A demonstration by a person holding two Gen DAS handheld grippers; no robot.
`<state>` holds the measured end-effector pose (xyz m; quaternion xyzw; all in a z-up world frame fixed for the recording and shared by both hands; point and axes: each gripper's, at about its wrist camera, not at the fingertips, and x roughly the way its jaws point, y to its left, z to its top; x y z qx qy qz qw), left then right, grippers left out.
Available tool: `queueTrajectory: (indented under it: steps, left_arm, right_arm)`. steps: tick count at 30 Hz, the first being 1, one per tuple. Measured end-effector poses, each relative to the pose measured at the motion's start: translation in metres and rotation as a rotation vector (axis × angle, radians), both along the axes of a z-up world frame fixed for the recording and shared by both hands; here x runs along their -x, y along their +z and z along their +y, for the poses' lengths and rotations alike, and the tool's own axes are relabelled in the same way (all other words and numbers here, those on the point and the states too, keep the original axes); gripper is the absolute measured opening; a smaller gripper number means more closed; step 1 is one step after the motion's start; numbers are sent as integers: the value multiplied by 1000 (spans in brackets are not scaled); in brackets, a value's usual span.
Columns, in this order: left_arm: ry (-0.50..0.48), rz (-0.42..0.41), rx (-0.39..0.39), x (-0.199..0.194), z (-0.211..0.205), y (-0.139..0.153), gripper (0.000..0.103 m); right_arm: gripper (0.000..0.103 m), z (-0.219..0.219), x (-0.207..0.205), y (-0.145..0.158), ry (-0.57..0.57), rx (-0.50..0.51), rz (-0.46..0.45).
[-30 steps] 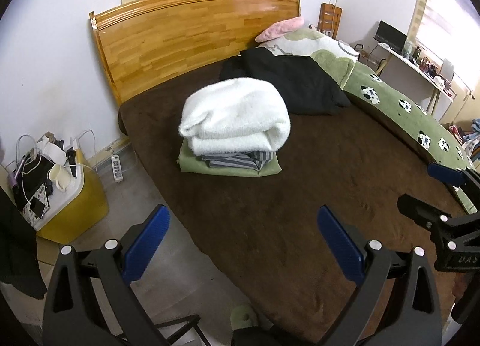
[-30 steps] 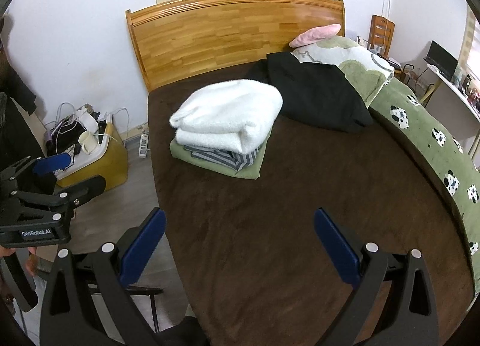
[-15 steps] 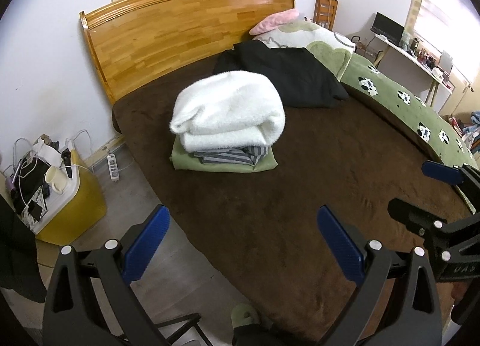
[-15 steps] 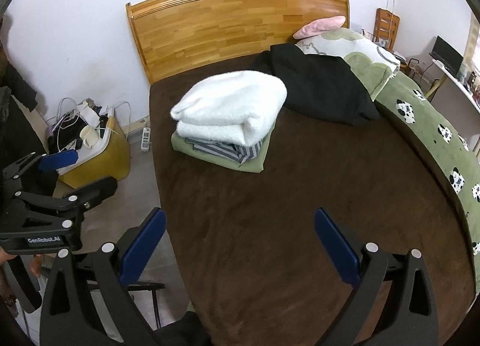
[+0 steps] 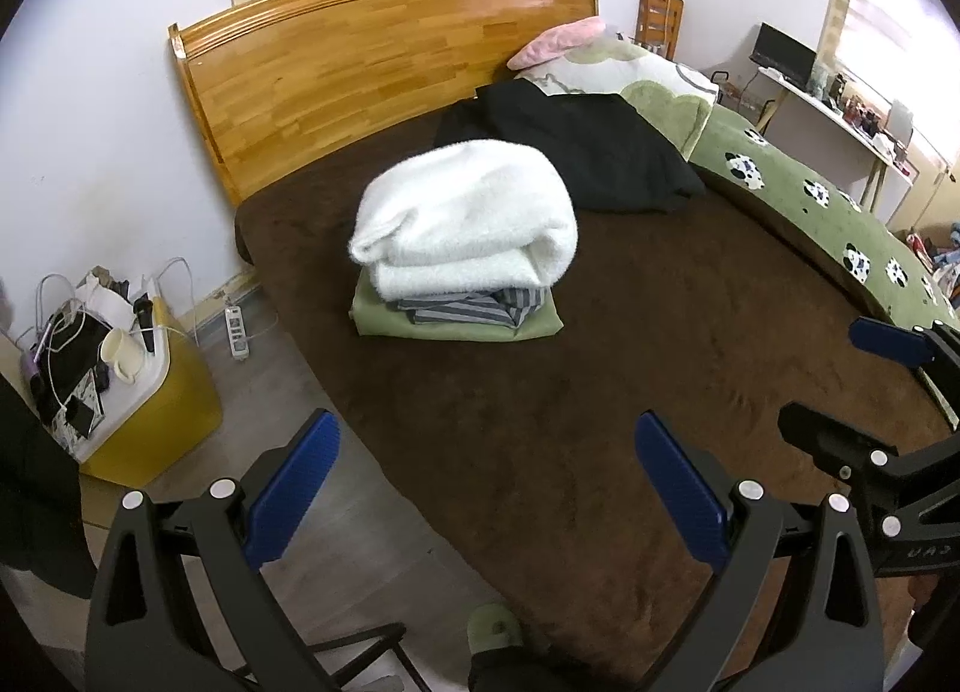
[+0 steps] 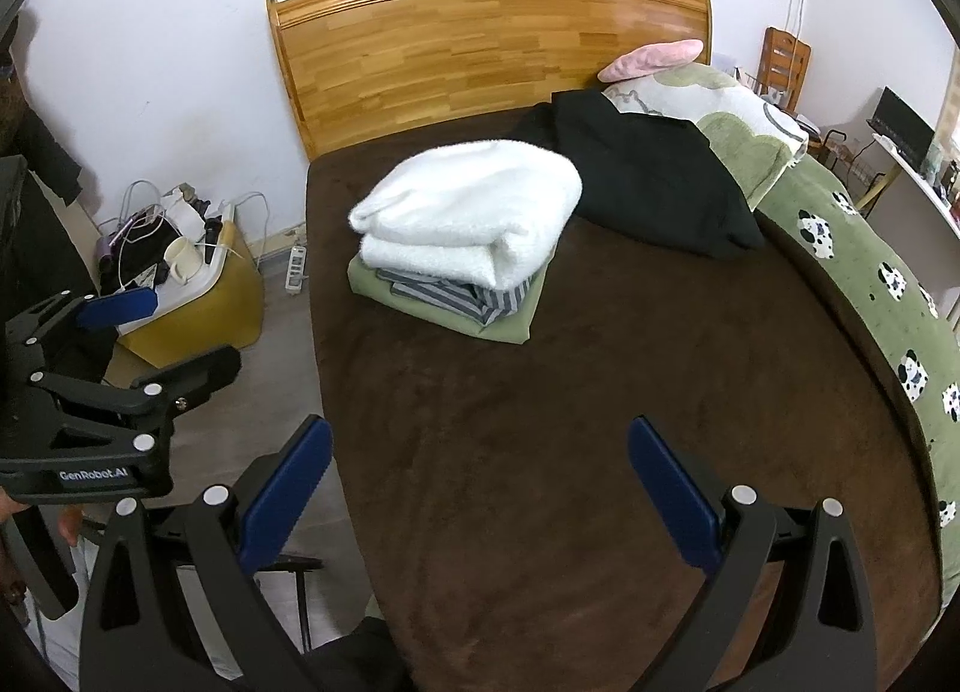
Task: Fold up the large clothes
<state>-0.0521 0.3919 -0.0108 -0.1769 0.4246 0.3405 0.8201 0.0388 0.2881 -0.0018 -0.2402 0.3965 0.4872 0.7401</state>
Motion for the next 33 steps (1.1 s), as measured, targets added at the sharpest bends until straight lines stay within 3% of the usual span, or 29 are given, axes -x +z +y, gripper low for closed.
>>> queueTrajectory:
  steps: [33]
  left_arm:
    - [29, 9, -4, 12, 8, 0, 96]
  right_arm:
    - [97, 7, 1, -1, 29, 8, 5]
